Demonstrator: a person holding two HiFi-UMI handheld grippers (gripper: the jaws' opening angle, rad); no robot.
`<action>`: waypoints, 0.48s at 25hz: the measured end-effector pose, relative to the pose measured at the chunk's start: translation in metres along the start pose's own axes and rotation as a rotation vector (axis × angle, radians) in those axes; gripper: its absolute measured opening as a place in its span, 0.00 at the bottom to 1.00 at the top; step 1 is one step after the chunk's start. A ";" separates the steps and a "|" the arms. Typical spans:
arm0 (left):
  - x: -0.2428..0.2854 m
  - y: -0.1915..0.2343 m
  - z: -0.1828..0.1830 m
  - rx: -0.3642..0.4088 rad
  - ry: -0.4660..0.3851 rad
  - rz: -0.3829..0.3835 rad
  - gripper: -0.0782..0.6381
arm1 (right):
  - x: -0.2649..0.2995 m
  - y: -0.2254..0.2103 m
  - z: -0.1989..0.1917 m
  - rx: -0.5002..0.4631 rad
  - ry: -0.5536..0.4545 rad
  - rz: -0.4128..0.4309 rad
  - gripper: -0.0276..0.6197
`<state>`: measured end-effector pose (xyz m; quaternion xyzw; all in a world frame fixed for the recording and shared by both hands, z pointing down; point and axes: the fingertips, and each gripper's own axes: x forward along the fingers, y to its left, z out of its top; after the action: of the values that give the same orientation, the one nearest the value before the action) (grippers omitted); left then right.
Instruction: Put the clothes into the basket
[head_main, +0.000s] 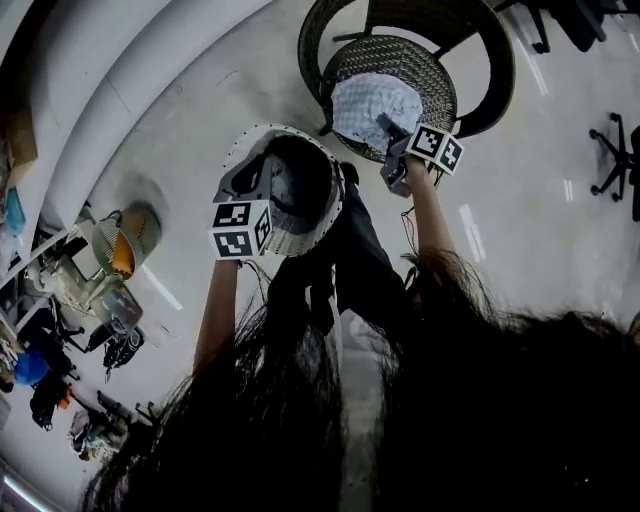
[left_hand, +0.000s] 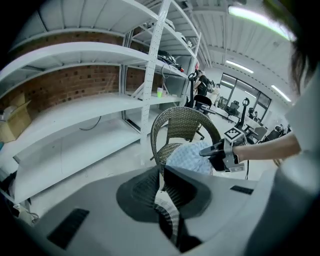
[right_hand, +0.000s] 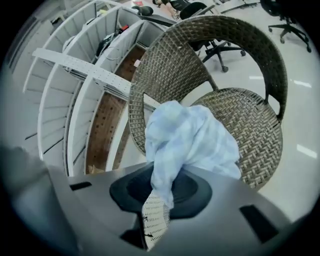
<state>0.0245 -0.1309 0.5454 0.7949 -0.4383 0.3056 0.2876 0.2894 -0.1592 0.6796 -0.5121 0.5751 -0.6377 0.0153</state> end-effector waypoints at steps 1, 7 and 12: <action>-0.011 0.002 -0.001 0.005 -0.010 0.000 0.16 | -0.007 0.011 -0.005 -0.020 0.001 0.007 0.17; -0.076 0.013 -0.018 0.042 -0.055 0.027 0.16 | -0.058 0.070 -0.039 -0.061 -0.019 0.078 0.17; -0.115 0.023 -0.038 -0.035 -0.114 0.032 0.16 | -0.092 0.117 -0.070 -0.109 -0.020 0.127 0.17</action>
<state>-0.0539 -0.0538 0.4894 0.7986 -0.4719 0.2569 0.2711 0.2198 -0.0923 0.5462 -0.4811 0.6401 -0.5981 0.0335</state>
